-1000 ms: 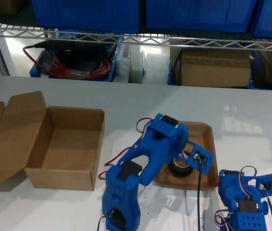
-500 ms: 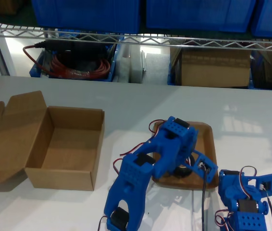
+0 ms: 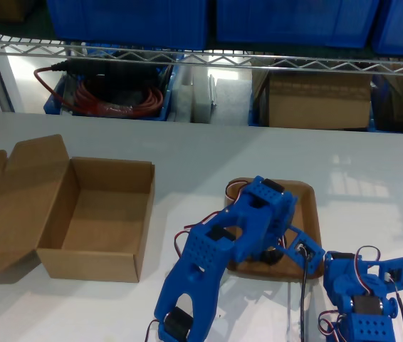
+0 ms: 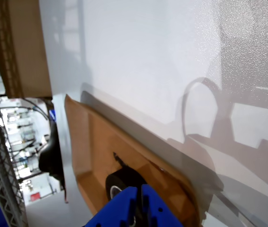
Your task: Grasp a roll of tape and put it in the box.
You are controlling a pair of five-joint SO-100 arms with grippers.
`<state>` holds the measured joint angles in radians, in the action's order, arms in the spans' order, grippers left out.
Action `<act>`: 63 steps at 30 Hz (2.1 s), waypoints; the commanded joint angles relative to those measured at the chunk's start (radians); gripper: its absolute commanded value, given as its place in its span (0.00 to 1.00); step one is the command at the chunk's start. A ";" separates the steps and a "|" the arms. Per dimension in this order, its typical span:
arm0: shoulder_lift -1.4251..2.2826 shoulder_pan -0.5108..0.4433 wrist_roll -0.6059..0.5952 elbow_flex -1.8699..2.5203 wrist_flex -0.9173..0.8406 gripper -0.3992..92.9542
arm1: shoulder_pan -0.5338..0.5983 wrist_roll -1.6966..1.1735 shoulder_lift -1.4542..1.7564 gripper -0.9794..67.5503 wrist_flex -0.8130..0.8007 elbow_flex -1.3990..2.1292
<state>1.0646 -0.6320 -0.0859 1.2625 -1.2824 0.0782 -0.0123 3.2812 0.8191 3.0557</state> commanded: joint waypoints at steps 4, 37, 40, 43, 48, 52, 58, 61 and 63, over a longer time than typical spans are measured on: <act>0.040 -0.003 -0.015 -0.031 0.032 0.00 | 0.003 0.003 0.006 0.02 -0.005 0.014; 1.006 1.042 0.147 0.574 0.258 0.00 | 0.003 0.003 0.006 0.02 -0.005 0.014; 0.992 1.057 0.161 0.574 0.259 0.00 | 0.003 0.003 0.006 0.02 -0.005 0.014; 0.976 1.068 0.170 0.574 0.265 0.00 | 0.003 0.003 0.006 0.02 -0.005 0.014; 0.968 1.072 0.186 0.574 0.267 0.18 | 0.003 0.003 0.006 0.02 -0.005 0.014; 0.968 1.069 0.210 0.574 0.262 0.27 | 0.003 0.003 0.006 0.02 -0.005 0.014; 0.976 1.058 0.213 0.574 0.258 0.29 | 0.003 0.003 0.006 0.02 -0.005 0.014; 0.988 1.052 0.216 0.574 0.258 0.29 | 0.003 0.003 0.006 0.02 -0.005 0.014; 1.012 1.037 0.207 0.574 0.261 0.27 | 0.003 0.003 0.006 0.02 -0.005 0.014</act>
<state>2.0310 0.4326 0.1227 1.8438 -1.0308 0.0782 -0.0123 3.2812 0.8191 3.0557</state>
